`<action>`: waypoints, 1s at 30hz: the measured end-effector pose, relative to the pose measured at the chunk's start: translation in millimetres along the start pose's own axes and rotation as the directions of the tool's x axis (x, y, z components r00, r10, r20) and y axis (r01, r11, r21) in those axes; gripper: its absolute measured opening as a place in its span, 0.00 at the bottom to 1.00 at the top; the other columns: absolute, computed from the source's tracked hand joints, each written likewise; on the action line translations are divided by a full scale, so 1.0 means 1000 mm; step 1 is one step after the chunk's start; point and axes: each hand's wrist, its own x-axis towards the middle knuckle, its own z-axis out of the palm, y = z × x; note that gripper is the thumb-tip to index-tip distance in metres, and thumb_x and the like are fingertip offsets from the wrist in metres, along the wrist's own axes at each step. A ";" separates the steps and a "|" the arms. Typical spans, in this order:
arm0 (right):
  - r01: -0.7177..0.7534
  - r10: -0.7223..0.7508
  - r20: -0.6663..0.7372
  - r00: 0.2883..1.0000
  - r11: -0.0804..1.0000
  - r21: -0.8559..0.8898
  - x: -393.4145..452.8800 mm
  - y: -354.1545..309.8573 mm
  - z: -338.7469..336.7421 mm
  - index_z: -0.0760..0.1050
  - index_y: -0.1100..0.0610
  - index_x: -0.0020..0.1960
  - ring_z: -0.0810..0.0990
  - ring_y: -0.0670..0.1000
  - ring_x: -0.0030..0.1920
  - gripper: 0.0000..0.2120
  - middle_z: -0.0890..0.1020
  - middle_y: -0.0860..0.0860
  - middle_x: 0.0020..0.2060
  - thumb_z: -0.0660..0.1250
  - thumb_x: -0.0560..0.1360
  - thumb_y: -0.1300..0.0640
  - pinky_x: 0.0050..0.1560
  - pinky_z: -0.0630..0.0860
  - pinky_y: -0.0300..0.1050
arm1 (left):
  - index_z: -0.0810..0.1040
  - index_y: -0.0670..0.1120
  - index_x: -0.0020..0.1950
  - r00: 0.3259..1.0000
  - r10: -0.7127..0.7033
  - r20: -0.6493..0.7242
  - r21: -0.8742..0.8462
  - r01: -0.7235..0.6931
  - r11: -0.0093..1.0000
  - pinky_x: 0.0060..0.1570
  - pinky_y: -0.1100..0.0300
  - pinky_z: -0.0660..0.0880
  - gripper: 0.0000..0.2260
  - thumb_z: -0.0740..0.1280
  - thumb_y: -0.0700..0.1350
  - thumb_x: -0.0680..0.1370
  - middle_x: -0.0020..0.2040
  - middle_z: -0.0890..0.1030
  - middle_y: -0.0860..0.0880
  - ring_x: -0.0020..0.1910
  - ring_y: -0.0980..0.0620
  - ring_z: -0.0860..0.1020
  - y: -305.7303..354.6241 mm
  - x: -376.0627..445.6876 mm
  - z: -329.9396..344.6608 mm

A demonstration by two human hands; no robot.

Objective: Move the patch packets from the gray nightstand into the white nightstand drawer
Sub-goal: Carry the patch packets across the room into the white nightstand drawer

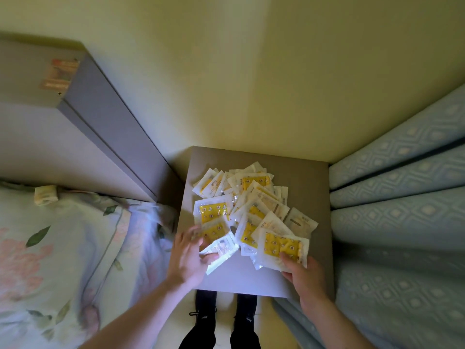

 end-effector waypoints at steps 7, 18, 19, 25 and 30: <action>0.082 -0.091 -0.026 0.996 0.965 -0.247 -0.061 -0.016 -0.019 0.85 0.54 0.43 0.85 0.54 0.42 0.06 0.87 0.51 0.37 0.78 0.69 0.54 0.49 0.82 0.57 | 0.78 0.49 0.63 0.946 -0.210 0.247 -0.166 0.255 0.953 0.40 0.67 0.75 0.17 0.73 0.54 0.77 0.50 0.86 0.57 0.41 0.61 0.80 0.034 -0.053 -0.032; 0.314 -0.309 0.084 0.947 0.841 -0.440 -0.198 -0.067 -0.053 0.78 0.52 0.35 0.70 0.45 0.29 0.10 0.78 0.49 0.27 0.78 0.70 0.54 0.32 0.67 0.44 | 0.79 0.50 0.47 0.935 -0.328 0.136 -0.441 0.354 0.825 0.47 0.54 0.78 0.07 0.71 0.53 0.77 0.39 0.84 0.53 0.40 0.54 0.82 0.094 -0.171 -0.161; 0.338 -0.325 0.108 0.939 0.830 -0.443 -0.203 -0.070 -0.054 0.78 0.52 0.36 0.69 0.45 0.29 0.09 0.77 0.50 0.27 0.78 0.70 0.54 0.31 0.68 0.43 | 0.79 0.50 0.46 0.935 -0.332 0.128 -0.463 0.352 0.813 0.47 0.54 0.79 0.07 0.70 0.52 0.77 0.37 0.84 0.53 0.39 0.54 0.82 0.099 -0.180 -0.170; 0.447 -0.354 0.274 0.894 0.748 -0.491 -0.231 -0.085 -0.062 0.81 0.50 0.41 0.79 0.43 0.32 0.06 0.84 0.44 0.32 0.77 0.73 0.57 0.35 0.72 0.40 | 0.80 0.50 0.46 0.913 -0.395 0.100 -0.602 0.371 0.707 0.46 0.45 0.81 0.04 0.67 0.47 0.79 0.38 0.85 0.51 0.37 0.51 0.83 0.114 -0.242 -0.202; 0.537 -0.337 0.458 0.822 0.726 -0.430 -0.253 -0.102 -0.060 0.83 0.52 0.55 0.84 0.36 0.43 0.12 0.88 0.44 0.44 0.77 0.73 0.54 0.41 0.75 0.28 | 0.81 0.52 0.51 0.871 -0.492 0.013 -0.684 0.366 0.631 0.39 0.57 0.82 0.07 0.65 0.41 0.80 0.42 0.86 0.48 0.40 0.52 0.84 0.135 -0.303 -0.221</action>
